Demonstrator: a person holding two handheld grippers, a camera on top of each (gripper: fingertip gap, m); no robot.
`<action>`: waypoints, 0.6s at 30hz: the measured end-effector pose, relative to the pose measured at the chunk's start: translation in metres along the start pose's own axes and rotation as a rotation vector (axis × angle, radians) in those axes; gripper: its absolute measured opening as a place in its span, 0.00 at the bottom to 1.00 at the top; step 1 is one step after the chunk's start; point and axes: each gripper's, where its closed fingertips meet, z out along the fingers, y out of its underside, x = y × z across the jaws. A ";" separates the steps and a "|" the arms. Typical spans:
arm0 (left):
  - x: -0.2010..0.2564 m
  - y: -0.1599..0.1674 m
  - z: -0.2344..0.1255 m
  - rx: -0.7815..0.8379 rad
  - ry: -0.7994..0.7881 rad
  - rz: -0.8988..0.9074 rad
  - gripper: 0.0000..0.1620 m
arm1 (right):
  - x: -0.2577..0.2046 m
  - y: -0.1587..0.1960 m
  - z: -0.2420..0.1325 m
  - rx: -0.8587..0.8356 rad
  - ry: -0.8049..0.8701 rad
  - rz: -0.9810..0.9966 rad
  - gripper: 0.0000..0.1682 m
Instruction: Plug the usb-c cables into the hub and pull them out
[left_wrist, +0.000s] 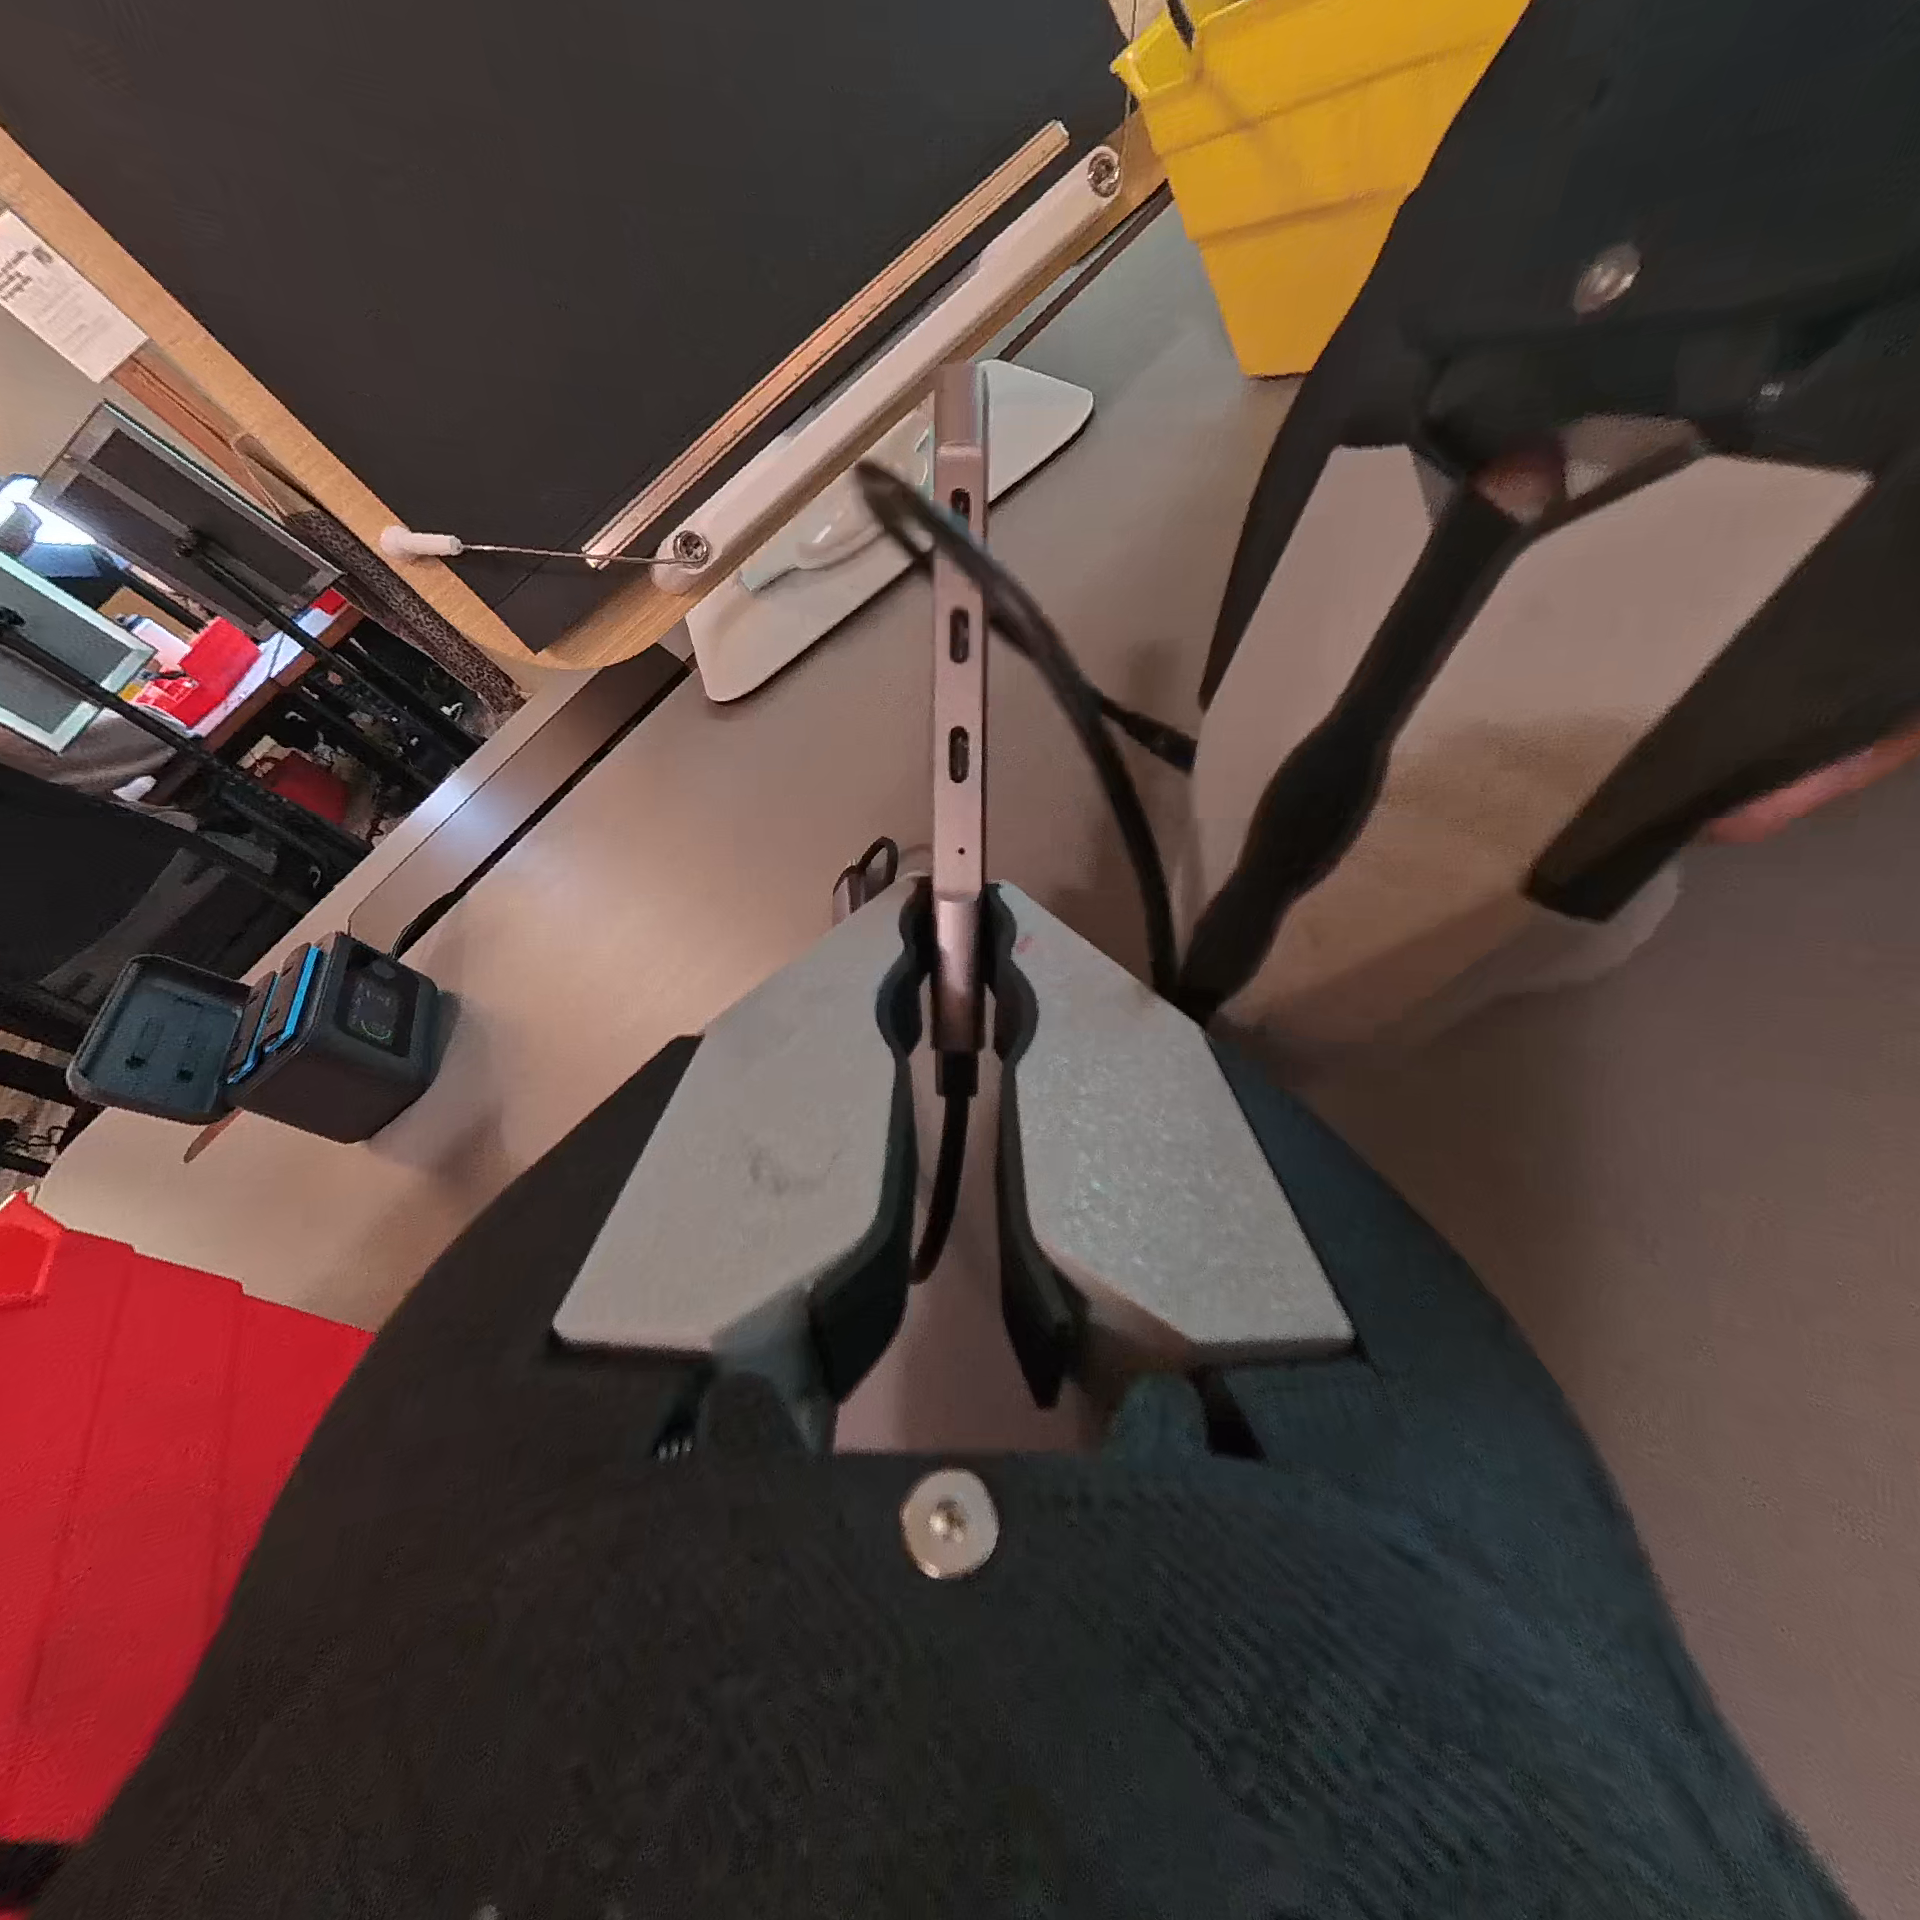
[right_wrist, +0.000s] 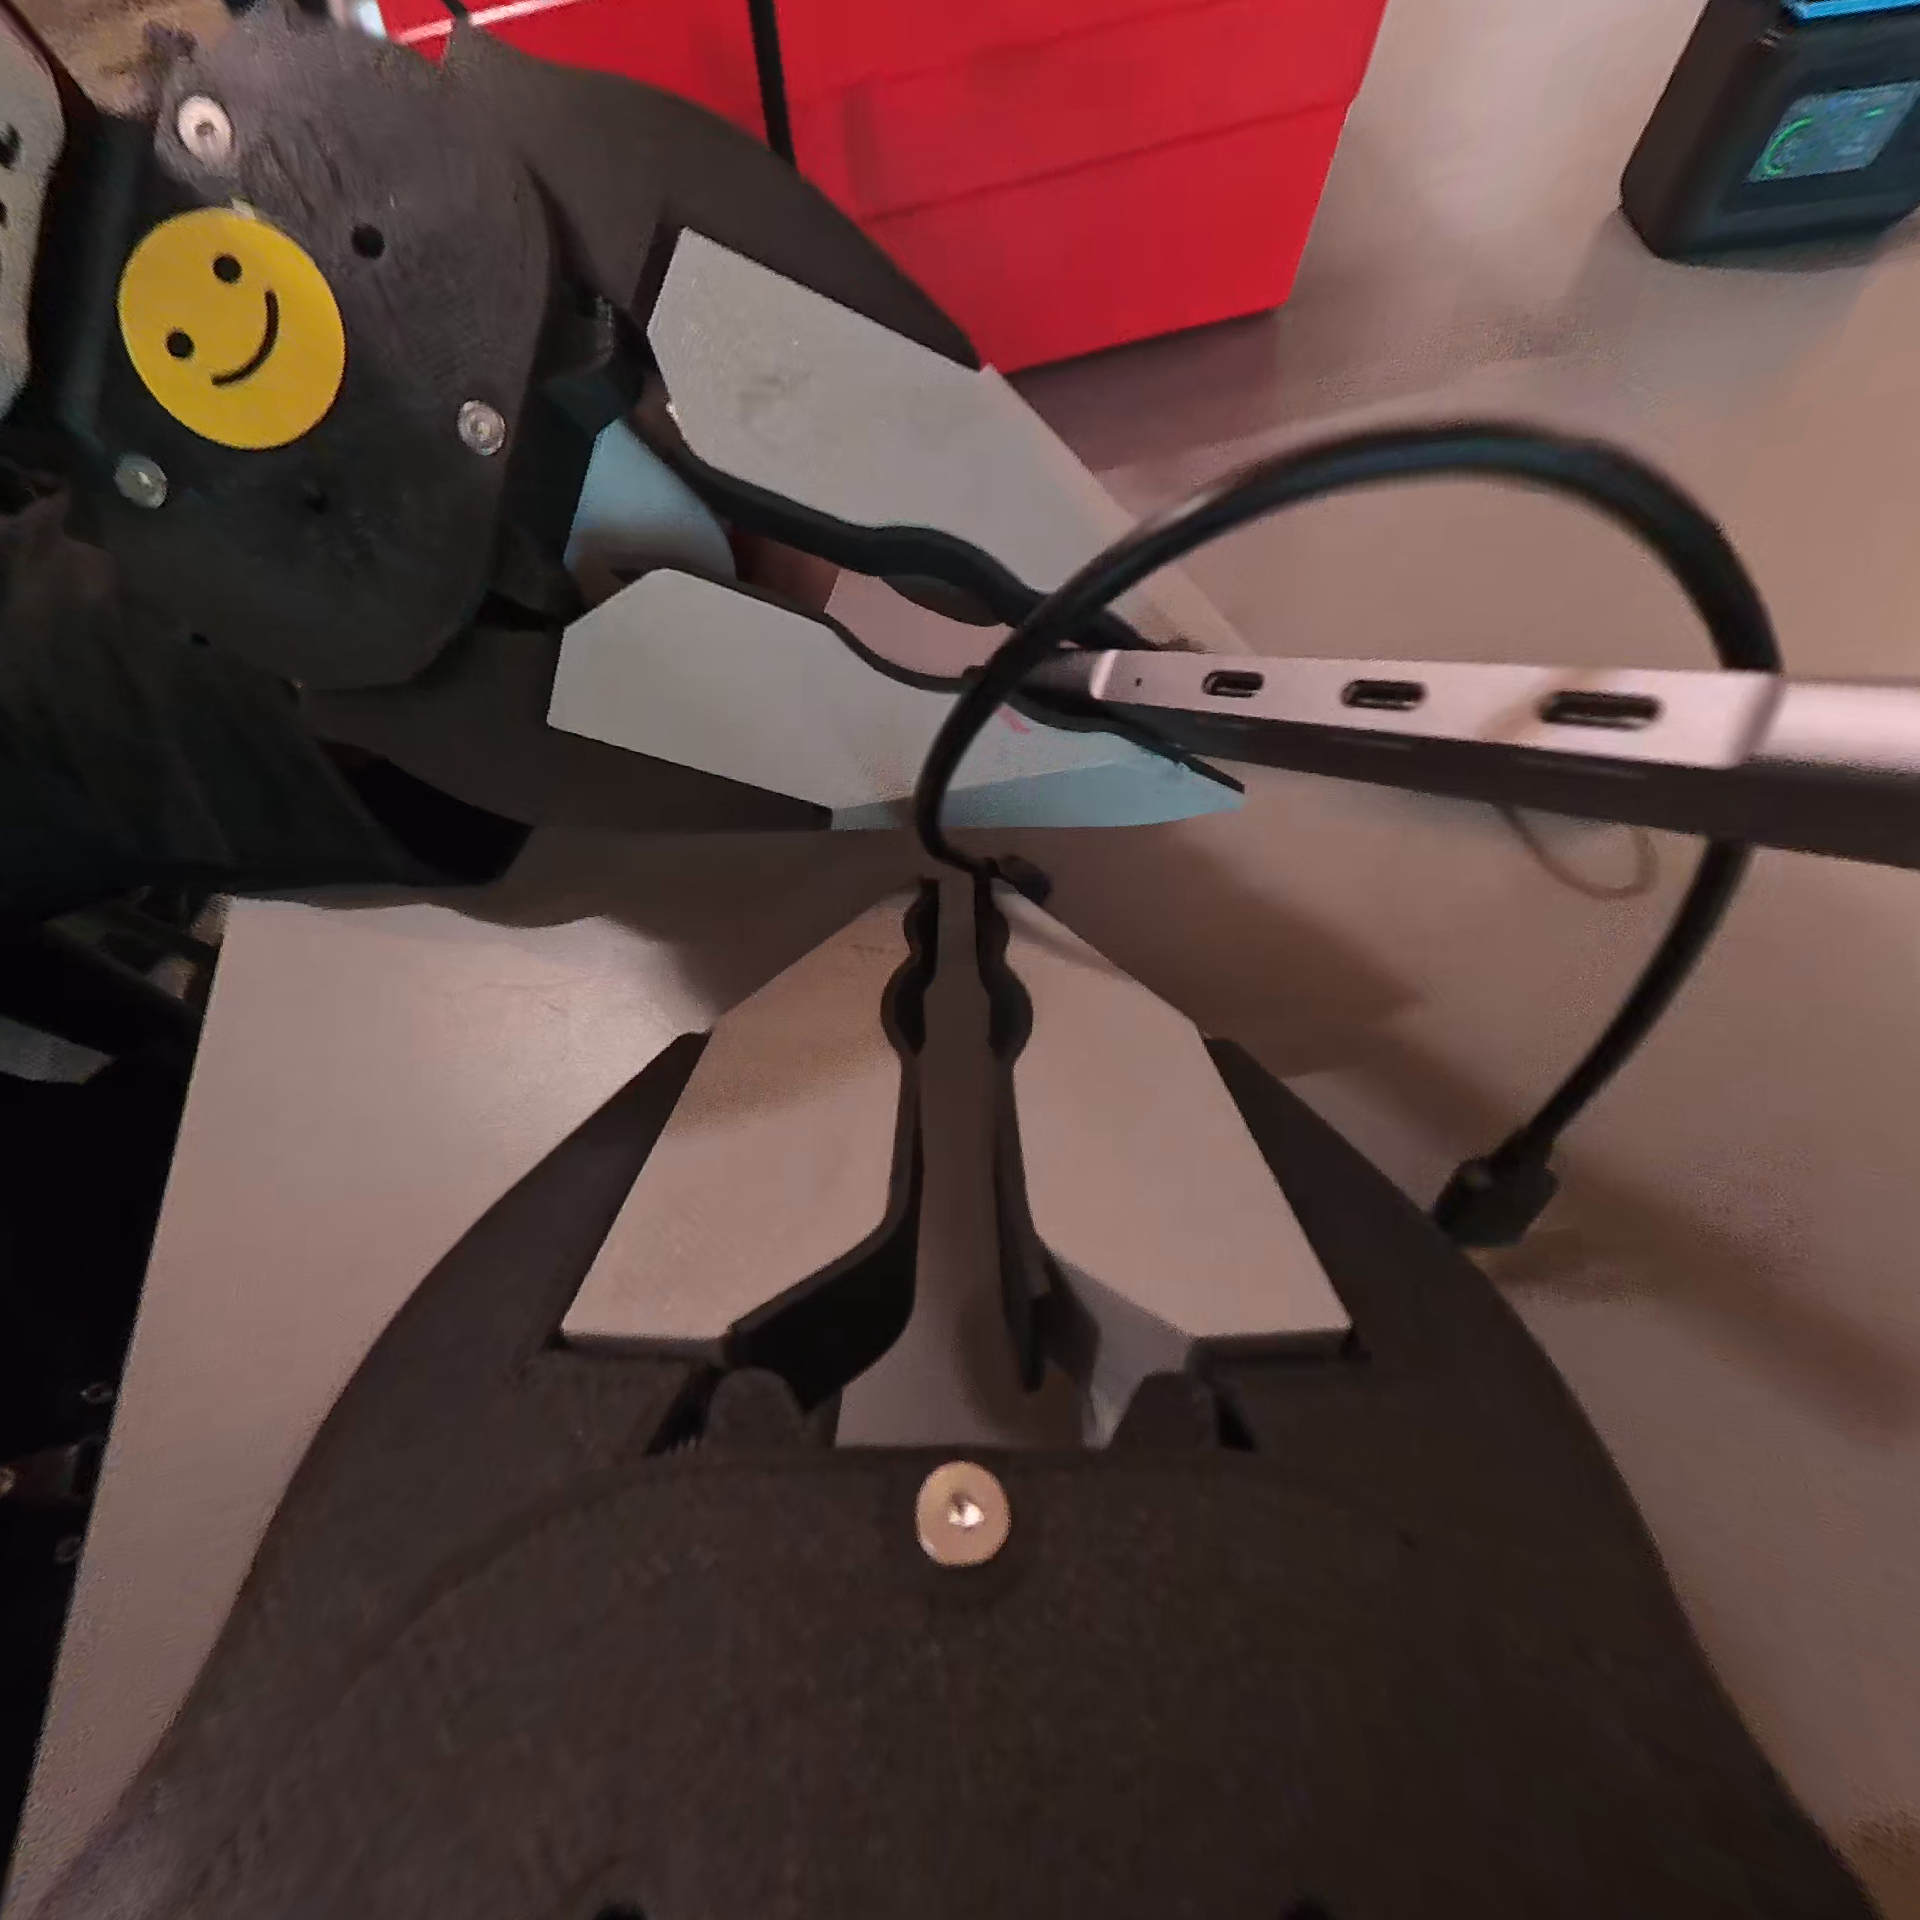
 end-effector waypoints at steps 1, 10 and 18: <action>0.001 -0.001 0.000 0.007 0.006 -0.002 0.04 | 0.000 0.001 0.002 -0.008 0.009 -0.019 0.03; 0.001 -0.002 -0.002 0.013 0.022 -0.021 0.04 | 0.006 0.004 0.002 -0.055 0.116 -0.201 0.06; 0.002 -0.004 -0.003 0.028 0.041 -0.040 0.04 | -0.003 -0.001 -0.001 -0.017 0.061 -0.318 0.10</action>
